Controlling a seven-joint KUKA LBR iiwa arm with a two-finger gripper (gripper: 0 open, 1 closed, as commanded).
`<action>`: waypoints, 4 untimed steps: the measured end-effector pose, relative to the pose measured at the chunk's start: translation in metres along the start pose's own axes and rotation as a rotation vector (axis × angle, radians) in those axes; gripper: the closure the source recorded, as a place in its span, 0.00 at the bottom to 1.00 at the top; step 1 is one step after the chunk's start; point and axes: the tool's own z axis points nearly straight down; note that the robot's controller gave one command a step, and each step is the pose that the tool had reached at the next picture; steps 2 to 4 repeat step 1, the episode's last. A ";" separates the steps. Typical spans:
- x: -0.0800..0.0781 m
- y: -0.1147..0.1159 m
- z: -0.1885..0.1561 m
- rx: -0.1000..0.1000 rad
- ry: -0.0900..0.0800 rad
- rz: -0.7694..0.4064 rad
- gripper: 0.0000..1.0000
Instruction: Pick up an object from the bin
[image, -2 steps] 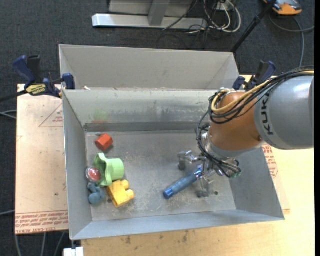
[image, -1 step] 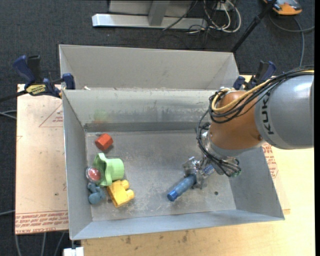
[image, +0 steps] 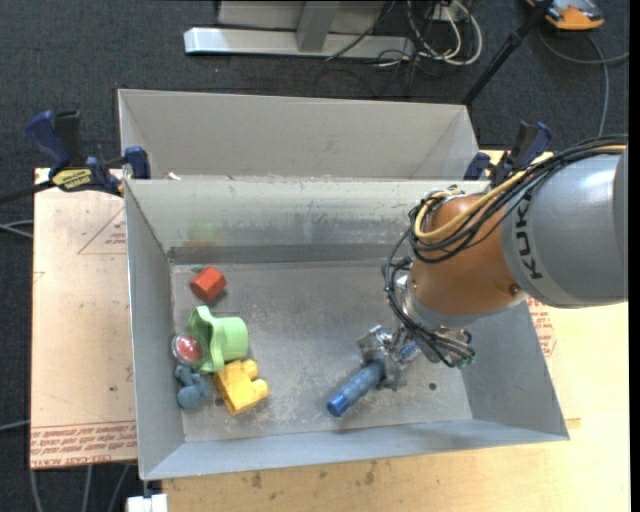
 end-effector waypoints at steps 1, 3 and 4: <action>-0.038 -0.007 -0.213 0.005 -0.009 -0.030 1.00; -0.038 -0.007 -0.213 0.005 -0.009 -0.030 1.00; -0.038 -0.007 -0.213 0.005 -0.009 -0.030 1.00</action>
Offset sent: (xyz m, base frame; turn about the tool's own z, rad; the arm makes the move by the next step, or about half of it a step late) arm 0.0347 0.0087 0.2087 -0.0316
